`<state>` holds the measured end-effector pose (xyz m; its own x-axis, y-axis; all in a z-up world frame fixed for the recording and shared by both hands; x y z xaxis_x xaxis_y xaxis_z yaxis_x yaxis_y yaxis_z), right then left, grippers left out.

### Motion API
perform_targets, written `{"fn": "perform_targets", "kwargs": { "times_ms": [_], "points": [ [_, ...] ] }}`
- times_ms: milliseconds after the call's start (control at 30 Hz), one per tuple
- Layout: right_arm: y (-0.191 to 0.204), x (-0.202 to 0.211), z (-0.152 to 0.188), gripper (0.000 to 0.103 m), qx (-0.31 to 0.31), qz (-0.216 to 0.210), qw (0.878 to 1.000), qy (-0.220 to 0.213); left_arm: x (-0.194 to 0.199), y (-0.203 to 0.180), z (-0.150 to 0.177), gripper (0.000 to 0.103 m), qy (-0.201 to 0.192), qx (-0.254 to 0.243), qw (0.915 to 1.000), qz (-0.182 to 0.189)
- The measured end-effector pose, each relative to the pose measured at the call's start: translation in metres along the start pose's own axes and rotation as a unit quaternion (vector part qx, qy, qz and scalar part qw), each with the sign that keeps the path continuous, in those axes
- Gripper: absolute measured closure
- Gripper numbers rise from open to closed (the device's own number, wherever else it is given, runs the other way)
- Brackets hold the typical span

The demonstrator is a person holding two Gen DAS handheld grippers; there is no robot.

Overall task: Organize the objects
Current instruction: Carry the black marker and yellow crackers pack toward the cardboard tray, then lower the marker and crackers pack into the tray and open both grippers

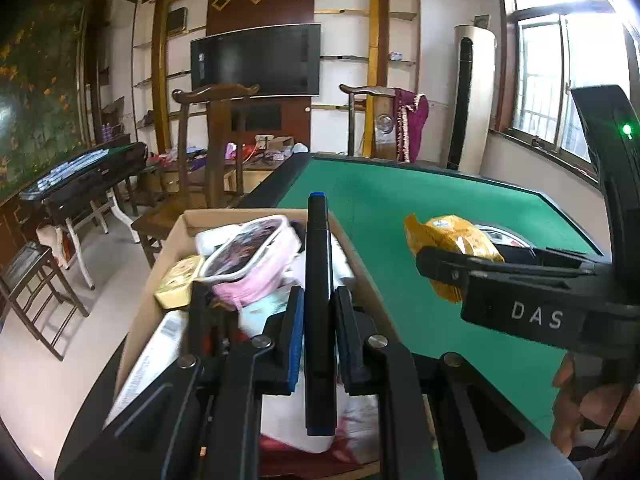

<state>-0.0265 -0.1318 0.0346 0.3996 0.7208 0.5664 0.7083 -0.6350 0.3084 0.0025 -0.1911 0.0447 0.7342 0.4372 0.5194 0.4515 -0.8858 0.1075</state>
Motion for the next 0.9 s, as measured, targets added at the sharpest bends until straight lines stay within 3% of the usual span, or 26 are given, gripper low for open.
{"fn": "perform_targets", "kwargs": {
  "times_ms": [467, 900],
  "points": [
    [0.038, -0.06, -0.013, 0.03, 0.027, -0.021, 0.998, 0.046, -0.015, 0.051, 0.012, 0.088, 0.035, 0.035, 0.9987, -0.016],
    [0.051, -0.098, -0.024, 0.03, 0.049, -0.023, 0.996, 0.067, -0.027, 0.056, 0.018, 0.088, 0.055, 0.042, 0.9975, -0.014]
  ]
}}
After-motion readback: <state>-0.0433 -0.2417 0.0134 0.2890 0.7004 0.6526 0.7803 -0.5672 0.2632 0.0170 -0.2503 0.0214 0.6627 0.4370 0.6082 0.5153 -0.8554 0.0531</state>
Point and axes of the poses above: each gripper's, at about its wrist camera, not at the fingertips, and x roughly against the way its jaws point, y to its left, z to its underside, the point moved 5 cm from there along -x, roughly the way its jaws point, and after that the axes turned 15 degrees about -z, right-handed, at the moved point
